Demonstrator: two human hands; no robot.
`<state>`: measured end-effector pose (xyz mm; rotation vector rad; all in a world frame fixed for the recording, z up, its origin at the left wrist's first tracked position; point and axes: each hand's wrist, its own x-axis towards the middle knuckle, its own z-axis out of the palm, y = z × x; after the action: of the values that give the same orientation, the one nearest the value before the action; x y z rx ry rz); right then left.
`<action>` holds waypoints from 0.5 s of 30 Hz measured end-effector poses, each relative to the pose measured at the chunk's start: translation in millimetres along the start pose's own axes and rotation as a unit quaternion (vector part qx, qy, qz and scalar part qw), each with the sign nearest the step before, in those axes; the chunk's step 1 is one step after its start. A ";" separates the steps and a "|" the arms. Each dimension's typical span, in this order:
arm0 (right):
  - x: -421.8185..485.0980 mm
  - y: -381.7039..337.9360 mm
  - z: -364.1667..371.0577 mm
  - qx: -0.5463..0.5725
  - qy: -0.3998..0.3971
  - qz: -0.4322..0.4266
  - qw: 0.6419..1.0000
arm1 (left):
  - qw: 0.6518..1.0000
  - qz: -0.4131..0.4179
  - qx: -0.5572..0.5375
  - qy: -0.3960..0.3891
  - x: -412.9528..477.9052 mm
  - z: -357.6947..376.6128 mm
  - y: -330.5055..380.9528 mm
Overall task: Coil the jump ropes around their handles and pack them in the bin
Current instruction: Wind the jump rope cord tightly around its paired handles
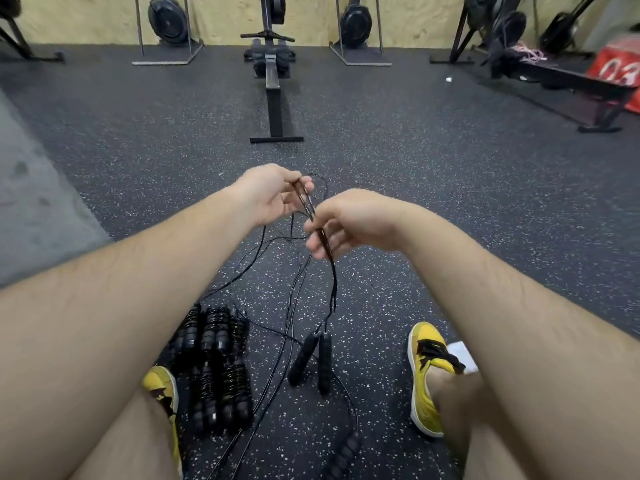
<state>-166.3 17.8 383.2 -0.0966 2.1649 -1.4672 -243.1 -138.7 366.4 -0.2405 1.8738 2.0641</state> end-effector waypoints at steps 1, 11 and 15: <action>-0.2 3.8 -3.8 0.012 0.010 0.012 1.000 | 1.000 0.011 -0.004 -0.008 -0.9 3.2 1.9; 16.8 -1.7 -20.9 0.278 0.191 -0.030 0.941 | 0.943 0.109 0.154 -0.275 -44.7 23.8 3.9; 10.6 -5.0 -28.0 0.320 0.185 -0.040 0.928 | 0.931 0.086 0.173 -0.308 -49.6 20.9 -1.4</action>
<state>-189.2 36.0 391.4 0.3528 1.8360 -2.3140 -194.5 -124.8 384.8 0.6099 1.8306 1.5910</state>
